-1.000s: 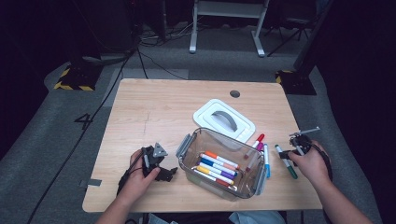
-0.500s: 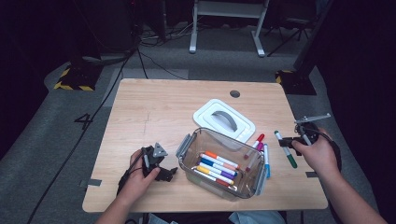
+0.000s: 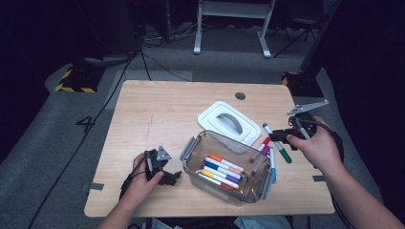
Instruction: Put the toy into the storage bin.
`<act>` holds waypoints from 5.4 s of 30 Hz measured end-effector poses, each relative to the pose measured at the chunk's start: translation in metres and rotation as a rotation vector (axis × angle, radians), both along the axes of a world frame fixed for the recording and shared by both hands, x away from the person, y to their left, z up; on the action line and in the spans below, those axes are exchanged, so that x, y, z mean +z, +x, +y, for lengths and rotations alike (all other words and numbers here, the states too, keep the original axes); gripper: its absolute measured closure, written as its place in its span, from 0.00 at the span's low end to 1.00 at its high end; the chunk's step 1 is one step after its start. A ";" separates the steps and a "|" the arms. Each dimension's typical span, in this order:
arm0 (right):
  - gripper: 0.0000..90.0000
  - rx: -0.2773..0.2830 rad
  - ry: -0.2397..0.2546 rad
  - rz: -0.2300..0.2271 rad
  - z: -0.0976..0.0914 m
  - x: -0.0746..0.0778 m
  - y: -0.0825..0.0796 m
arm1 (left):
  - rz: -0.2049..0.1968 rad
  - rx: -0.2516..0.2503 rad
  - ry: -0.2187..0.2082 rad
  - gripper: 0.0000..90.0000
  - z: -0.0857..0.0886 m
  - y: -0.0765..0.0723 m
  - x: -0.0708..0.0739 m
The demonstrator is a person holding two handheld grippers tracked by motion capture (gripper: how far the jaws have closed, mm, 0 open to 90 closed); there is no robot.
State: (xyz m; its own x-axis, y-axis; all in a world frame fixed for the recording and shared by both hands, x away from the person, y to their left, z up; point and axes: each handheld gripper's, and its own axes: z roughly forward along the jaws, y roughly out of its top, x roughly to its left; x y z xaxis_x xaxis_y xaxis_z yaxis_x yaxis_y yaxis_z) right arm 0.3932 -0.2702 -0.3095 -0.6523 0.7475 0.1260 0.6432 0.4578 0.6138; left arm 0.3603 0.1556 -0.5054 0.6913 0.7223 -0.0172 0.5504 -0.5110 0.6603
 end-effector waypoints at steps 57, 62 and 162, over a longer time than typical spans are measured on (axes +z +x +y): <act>0.86 0.487 -0.154 0.373 0.185 -0.117 -0.014 | 0.000 0.001 0.000 0.00 0.000 -0.001 0.000; 0.86 0.494 -0.168 0.412 0.189 -0.127 -0.014 | -0.001 0.001 0.000 0.00 0.000 -0.001 0.000; 0.86 -0.307 -0.130 0.145 -0.077 -0.160 0.020 | 0.001 0.003 -0.001 0.00 0.000 -0.001 0.000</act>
